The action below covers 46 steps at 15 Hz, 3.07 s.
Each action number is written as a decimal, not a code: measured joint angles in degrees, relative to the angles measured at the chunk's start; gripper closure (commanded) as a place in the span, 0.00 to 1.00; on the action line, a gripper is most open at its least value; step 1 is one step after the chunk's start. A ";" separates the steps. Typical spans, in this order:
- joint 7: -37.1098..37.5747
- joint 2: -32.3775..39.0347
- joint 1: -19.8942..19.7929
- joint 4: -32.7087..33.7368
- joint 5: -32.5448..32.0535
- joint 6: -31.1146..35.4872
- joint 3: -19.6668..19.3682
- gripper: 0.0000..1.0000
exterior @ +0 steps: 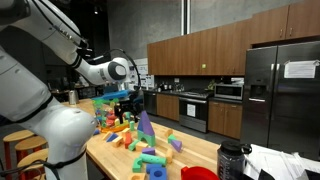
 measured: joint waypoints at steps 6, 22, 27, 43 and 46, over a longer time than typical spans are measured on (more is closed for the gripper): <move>-1.37 2.99 1.73 0.00 0.37 0.00 -0.29 0.00; -1.33 3.70 2.23 0.49 0.29 0.16 0.02 0.00; -1.22 4.99 3.94 0.51 0.48 1.62 1.00 0.00; -2.74 25.27 7.76 0.62 5.96 16.25 1.35 0.00; -4.06 26.06 7.68 0.75 6.79 17.32 1.01 0.22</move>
